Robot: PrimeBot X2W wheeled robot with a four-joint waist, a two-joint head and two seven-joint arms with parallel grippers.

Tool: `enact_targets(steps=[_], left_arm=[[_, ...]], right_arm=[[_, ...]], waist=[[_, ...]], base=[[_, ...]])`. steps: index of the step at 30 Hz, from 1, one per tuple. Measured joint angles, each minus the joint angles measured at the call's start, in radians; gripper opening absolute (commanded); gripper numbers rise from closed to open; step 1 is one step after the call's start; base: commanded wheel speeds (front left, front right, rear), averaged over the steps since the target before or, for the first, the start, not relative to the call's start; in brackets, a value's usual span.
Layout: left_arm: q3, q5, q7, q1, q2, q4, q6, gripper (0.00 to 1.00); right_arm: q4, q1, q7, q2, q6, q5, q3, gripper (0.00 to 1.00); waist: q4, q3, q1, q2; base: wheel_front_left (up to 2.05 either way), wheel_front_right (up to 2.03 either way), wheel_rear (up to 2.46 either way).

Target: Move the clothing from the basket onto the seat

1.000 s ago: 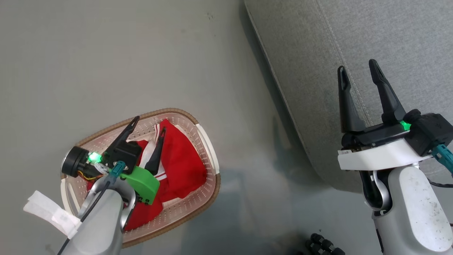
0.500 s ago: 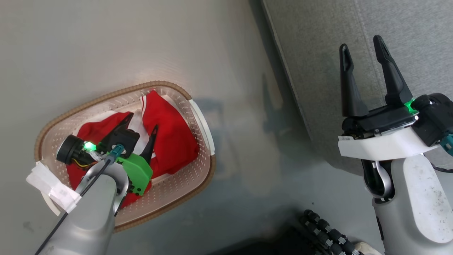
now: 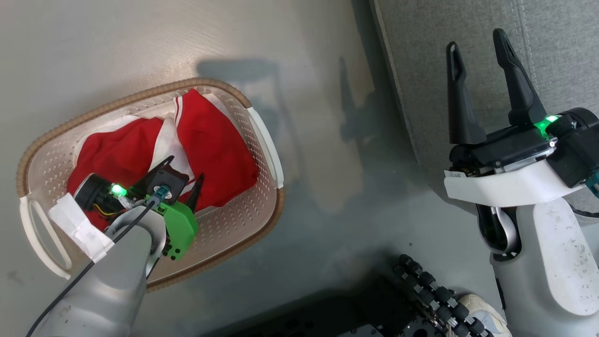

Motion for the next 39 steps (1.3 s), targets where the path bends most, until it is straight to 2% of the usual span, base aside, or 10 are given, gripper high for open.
enact_targets(steps=[17, 18, 20, 30, 39], left_arm=[[-0.231, -0.179, 0.01, -0.09, -0.03, 0.166, 0.0, 1.0], [-0.244, -0.192, 0.018, -0.095, -0.033, 0.17, 0.0, 0.46], [-0.267, -0.217, 0.023, -0.107, -0.036, 0.172, 0.0, 0.0], [-0.386, -0.311, 0.015, -0.13, -0.048, 0.158, 0.0, 0.0], [-0.439, -0.385, 0.003, -0.139, -0.06, 0.117, 0.0, 0.0]], right_arm=[[-0.014, 0.0, 0.0, 0.0, 0.0, 0.008, 0.007, 1.0], [-0.014, 0.0, 0.0, 0.0, 0.0, 0.008, 0.008, 1.0], [-0.014, 0.0, 0.0, 0.0, 0.0, 0.008, 0.01, 1.0], [-0.004, 0.0, 0.0, 0.0, 0.0, 0.008, 0.02, 1.0], [0.018, 0.002, 0.0, 0.0, 0.0, -0.011, 0.017, 1.0]], waist=[[-0.023, 0.062, 0.0, 0.0], [-0.022, 0.064, 0.0, 0.0], [-0.021, 0.065, 0.0, 0.0], [-0.017, 0.028, -0.0001, 0.0], [0.003, -0.043, -0.0001, 0.0]], base=[[0.0, 0.0, 0.0], [0.0, 0.0, 0.0], [0.0, 0.0, 0.0], [0.0, 0.0, 0.0], [0.0, 0.0, 0.0]])
